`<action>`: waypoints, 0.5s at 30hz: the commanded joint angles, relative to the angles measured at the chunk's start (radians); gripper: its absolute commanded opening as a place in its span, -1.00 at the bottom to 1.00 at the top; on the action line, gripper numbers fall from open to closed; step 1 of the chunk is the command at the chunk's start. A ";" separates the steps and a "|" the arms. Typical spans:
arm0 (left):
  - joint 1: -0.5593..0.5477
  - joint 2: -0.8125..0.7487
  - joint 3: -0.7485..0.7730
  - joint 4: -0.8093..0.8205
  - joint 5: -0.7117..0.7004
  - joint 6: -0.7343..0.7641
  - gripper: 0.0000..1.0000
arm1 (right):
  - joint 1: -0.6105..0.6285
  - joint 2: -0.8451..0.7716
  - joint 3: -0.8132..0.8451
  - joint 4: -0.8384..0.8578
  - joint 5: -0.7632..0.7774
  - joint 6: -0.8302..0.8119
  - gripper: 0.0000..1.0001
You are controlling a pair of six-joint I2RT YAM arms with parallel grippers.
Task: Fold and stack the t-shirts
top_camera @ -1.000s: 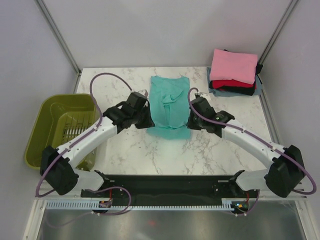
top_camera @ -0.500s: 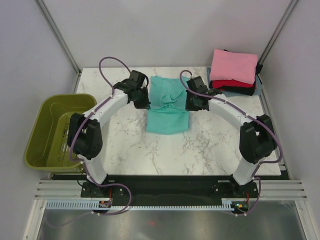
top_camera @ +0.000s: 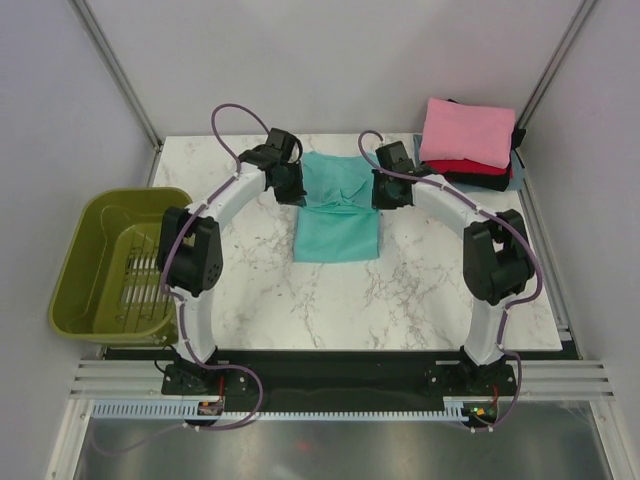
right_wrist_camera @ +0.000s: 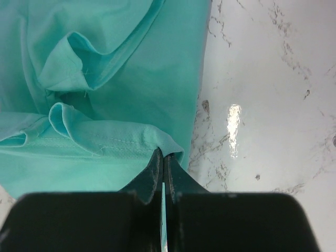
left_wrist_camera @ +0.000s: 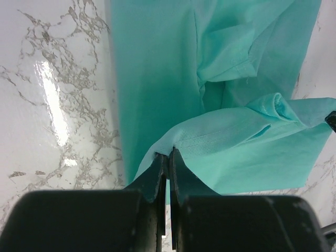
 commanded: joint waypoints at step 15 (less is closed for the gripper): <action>0.042 0.138 0.183 -0.038 0.004 0.003 -0.57 | -0.043 0.113 0.123 0.099 -0.056 -0.085 -0.05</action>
